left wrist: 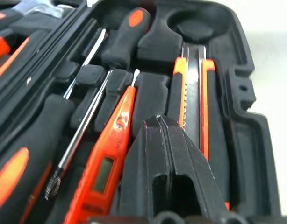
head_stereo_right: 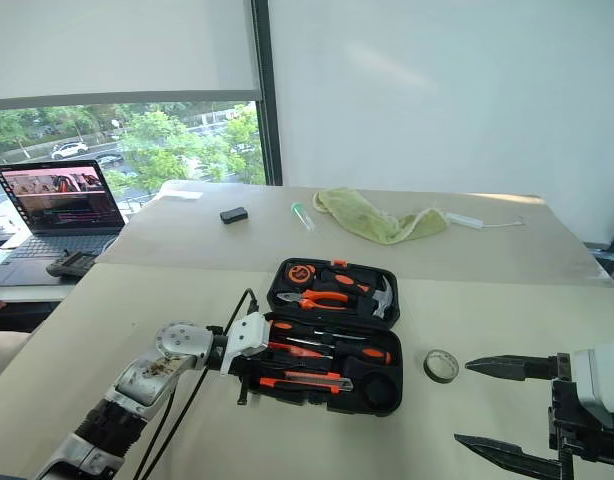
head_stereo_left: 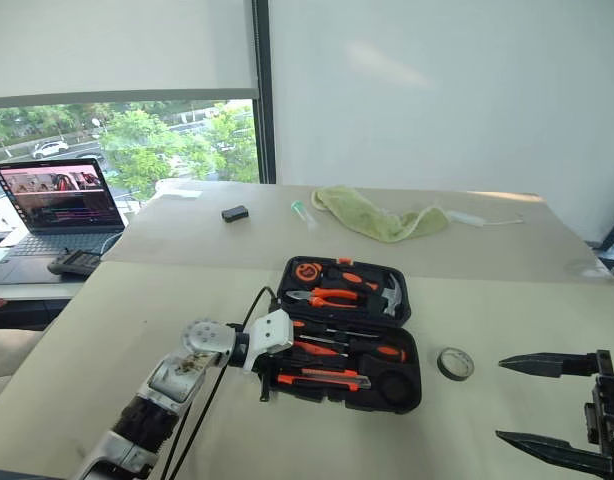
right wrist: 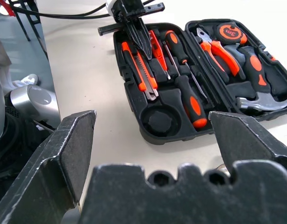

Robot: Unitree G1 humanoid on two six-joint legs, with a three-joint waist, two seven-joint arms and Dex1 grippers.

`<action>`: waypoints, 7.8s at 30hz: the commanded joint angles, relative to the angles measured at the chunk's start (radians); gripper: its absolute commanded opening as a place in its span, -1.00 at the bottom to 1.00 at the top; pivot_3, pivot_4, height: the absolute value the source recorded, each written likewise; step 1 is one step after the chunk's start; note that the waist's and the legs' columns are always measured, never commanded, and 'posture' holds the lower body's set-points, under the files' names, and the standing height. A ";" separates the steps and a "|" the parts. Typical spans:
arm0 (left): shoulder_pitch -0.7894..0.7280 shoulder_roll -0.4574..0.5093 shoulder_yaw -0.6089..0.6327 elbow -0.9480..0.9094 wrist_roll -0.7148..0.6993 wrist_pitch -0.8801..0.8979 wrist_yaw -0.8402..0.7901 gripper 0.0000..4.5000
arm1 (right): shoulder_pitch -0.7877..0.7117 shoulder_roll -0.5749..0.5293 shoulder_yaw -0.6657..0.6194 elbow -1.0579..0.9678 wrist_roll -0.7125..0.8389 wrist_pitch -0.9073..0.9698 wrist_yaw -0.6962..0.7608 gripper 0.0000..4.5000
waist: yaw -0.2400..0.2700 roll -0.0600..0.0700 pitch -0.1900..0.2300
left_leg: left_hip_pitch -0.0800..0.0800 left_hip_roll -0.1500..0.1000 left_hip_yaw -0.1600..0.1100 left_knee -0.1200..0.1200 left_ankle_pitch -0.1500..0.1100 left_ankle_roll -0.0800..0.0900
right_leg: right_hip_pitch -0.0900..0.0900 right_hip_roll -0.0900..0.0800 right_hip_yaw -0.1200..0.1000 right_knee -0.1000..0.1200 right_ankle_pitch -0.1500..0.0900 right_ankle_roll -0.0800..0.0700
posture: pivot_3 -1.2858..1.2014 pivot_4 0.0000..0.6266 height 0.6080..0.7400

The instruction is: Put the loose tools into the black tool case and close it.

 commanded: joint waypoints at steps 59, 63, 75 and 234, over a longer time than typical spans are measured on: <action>0.360 0.325 0.499 -0.742 -0.675 0.509 0.158 0.91 | -0.883 -0.058 1.131 -0.061 -0.218 0.761 -0.543 -0.98 | -0.032 -0.008 0.014 | -0.010 0.000 -0.001 -0.001 0.003 -0.005 | -0.011 0.006 -0.002 0.000 0.001 0.000 | 0.03 -0.52 1.00; 0.375 0.327 0.506 -0.748 -0.672 0.501 0.164 0.91 | -0.886 -0.046 1.160 -0.078 -0.207 0.799 -0.548 -0.98 | -0.032 -0.008 0.014 | -0.009 0.001 -0.001 -0.002 0.003 -0.006 | -0.011 0.007 -0.002 0.001 0.001 0.000 | 0.03 -0.52 1.00; 0.373 0.330 0.508 -0.760 -0.678 0.525 0.209 0.91 | -0.901 0.000 1.101 -0.091 -0.185 0.805 -0.572 -0.41 | -0.031 -0.008 0.014 | -0.009 0.001 -0.001 -0.002 0.003 -0.006 | -0.012 0.006 -0.003 0.001 0.001 0.000 | 0.03 -0.52 1.00; 0.429 0.433 0.383 -0.017 -0.246 -0.559 0.065 -0.43 | -0.081 0.099 0.613 0.092 -0.905 -0.612 -0.711 0.03 | -0.053 -0.009 0.012 | 0.003 0.003 0.006 -0.017 0.013 -0.011 | -0.010 0.009 0.000 0.002 0.005 -0.005 | 0.03 -0.52 1.00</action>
